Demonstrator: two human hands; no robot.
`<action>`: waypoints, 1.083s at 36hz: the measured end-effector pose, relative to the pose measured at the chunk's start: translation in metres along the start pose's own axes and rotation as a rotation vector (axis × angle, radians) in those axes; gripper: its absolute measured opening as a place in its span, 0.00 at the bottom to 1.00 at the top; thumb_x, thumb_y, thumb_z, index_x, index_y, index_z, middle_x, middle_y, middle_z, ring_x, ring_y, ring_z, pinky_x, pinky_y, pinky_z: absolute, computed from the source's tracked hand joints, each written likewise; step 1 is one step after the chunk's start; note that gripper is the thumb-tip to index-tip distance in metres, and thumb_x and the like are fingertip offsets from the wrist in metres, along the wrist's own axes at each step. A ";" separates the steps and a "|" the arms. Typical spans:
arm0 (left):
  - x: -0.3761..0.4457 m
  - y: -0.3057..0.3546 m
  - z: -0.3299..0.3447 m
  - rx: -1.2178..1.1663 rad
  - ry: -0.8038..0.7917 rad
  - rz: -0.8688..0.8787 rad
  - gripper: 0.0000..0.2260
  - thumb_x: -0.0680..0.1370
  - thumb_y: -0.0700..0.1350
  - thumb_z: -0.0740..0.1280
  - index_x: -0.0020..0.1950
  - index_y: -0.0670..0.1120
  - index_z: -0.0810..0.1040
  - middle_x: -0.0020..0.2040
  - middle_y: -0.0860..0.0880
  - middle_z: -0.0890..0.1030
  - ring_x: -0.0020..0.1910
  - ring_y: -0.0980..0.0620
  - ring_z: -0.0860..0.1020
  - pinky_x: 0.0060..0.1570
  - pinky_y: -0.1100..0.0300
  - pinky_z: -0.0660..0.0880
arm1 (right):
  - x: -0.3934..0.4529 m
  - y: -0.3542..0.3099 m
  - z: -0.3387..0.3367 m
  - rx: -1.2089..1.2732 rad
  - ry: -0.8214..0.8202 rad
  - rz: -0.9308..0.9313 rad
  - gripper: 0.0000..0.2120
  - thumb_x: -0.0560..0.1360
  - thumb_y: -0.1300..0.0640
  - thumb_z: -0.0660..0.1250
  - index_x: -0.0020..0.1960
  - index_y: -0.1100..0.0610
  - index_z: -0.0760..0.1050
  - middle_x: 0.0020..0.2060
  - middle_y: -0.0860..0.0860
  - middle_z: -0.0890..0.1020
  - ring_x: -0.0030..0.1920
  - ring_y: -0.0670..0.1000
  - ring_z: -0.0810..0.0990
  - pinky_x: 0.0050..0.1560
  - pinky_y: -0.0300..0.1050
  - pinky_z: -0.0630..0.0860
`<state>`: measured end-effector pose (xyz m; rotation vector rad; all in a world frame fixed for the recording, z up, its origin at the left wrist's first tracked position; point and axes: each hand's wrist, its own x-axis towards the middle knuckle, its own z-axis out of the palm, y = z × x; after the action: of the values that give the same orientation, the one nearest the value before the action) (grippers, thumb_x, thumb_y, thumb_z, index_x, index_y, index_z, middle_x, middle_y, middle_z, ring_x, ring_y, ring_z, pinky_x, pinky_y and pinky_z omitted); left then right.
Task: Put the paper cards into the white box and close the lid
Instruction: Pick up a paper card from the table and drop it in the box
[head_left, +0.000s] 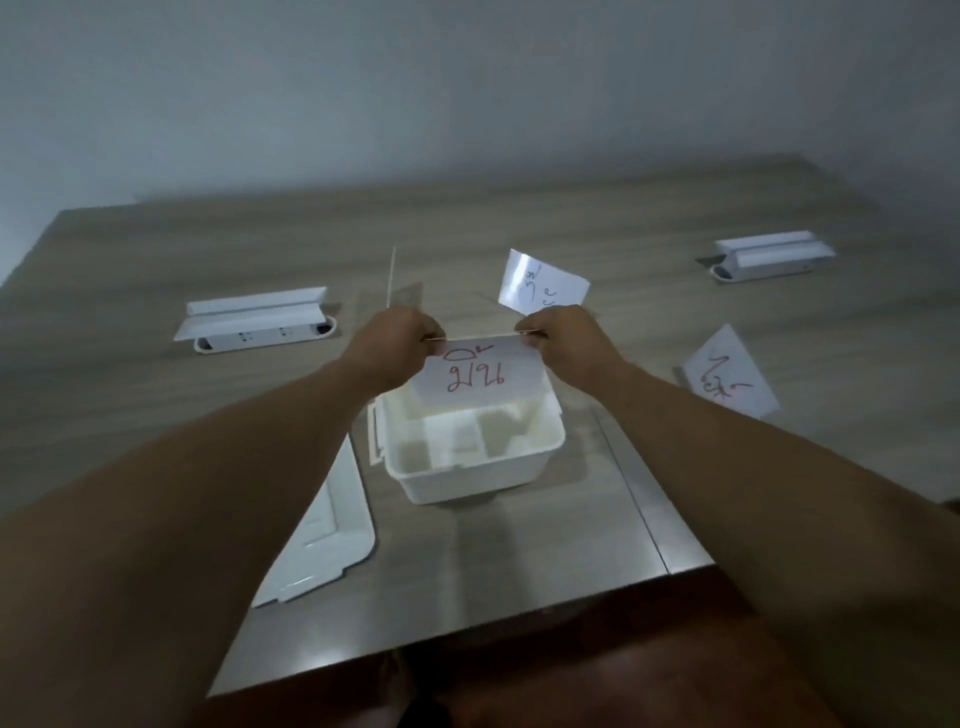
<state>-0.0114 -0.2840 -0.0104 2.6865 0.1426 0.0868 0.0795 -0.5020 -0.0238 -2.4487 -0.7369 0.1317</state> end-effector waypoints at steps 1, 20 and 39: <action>-0.004 0.005 0.007 0.010 -0.024 -0.005 0.09 0.77 0.44 0.68 0.53 0.44 0.85 0.52 0.44 0.86 0.51 0.44 0.82 0.53 0.53 0.78 | -0.007 0.008 0.003 0.000 -0.011 0.012 0.12 0.76 0.62 0.65 0.58 0.59 0.80 0.56 0.55 0.84 0.57 0.53 0.80 0.60 0.47 0.75; -0.029 -0.020 0.079 0.100 -0.570 -0.056 0.09 0.72 0.43 0.72 0.49 0.42 0.87 0.48 0.45 0.87 0.48 0.48 0.83 0.54 0.58 0.77 | -0.047 0.038 0.066 -0.251 -0.477 0.010 0.11 0.76 0.55 0.66 0.55 0.51 0.82 0.56 0.47 0.84 0.58 0.52 0.78 0.61 0.45 0.72; 0.074 0.020 0.053 0.048 -0.487 0.053 0.17 0.77 0.50 0.65 0.43 0.37 0.85 0.44 0.41 0.85 0.47 0.44 0.82 0.53 0.50 0.78 | -0.041 0.075 -0.003 -0.302 -0.070 0.212 0.12 0.76 0.54 0.60 0.51 0.57 0.80 0.50 0.55 0.84 0.50 0.55 0.80 0.53 0.50 0.78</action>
<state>0.0679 -0.3162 -0.0470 2.6707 -0.0790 -0.5554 0.0814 -0.5762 -0.0655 -2.8212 -0.5572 0.2010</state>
